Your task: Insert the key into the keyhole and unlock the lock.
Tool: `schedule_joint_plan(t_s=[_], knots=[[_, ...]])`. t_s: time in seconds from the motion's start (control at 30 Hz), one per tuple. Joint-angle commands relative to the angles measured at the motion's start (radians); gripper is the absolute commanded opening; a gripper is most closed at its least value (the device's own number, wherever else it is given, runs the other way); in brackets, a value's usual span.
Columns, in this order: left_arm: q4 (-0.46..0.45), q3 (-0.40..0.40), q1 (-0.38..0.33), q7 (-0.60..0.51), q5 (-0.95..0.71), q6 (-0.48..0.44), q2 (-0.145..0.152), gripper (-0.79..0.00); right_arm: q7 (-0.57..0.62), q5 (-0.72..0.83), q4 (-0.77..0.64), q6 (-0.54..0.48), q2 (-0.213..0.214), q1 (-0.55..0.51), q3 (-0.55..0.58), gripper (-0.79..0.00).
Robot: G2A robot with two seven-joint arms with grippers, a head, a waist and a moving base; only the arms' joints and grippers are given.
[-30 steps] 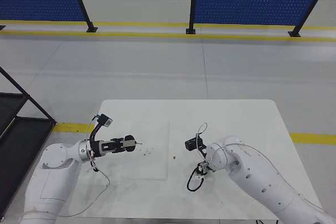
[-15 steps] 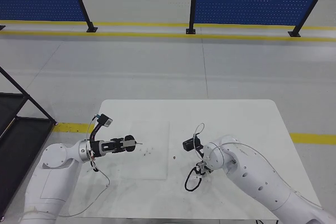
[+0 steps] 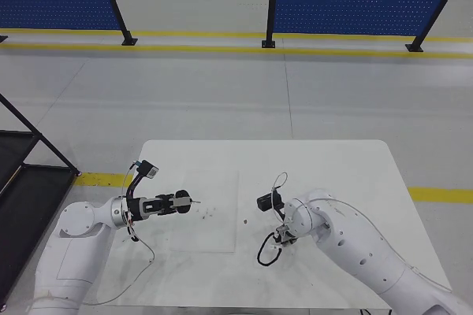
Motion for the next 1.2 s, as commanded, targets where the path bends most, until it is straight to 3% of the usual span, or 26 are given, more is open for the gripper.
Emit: schedule_joint_plan(t_s=[0.0, 0.2, 0.37, 0.67, 0.93, 1.17], knots=[[0.000, 0.000, 0.000, 0.000, 0.000, 0.000, 0.000, -0.785, -0.001, 0.008, -0.002, 0.001, 0.000, -0.003, 0.007, -0.785], [0.000, 0.000, 0.000, 0.000, 0.000, 0.000, 0.000, -0.785, -0.015, 0.065, -0.036, 0.015, 0.006, -0.016, 0.058, -0.785], [0.000, 0.000, 0.000, 0.000, 0.000, 0.000, 0.000, -0.785, -0.086, 0.193, -0.083, 0.015, 0.026, -0.073, 0.182, -0.785], [0.000, 0.000, 0.000, 0.000, 0.000, 0.000, 0.000, -0.785, -0.317, 0.672, -0.011, -0.271, 0.049, -0.249, 0.417, -0.785], [0.000, 0.000, 0.000, 0.000, 0.000, 0.000, 0.000, -0.785, -0.335, 1.015, 0.102, -0.508, 0.036, -0.268, 0.436, -0.785], [0.000, 0.000, 0.000, 0.000, 0.000, 0.000, 0.000, -0.785, -0.349, 1.125, 0.165, -0.567, 0.024, -0.246, 0.419, -0.785]])
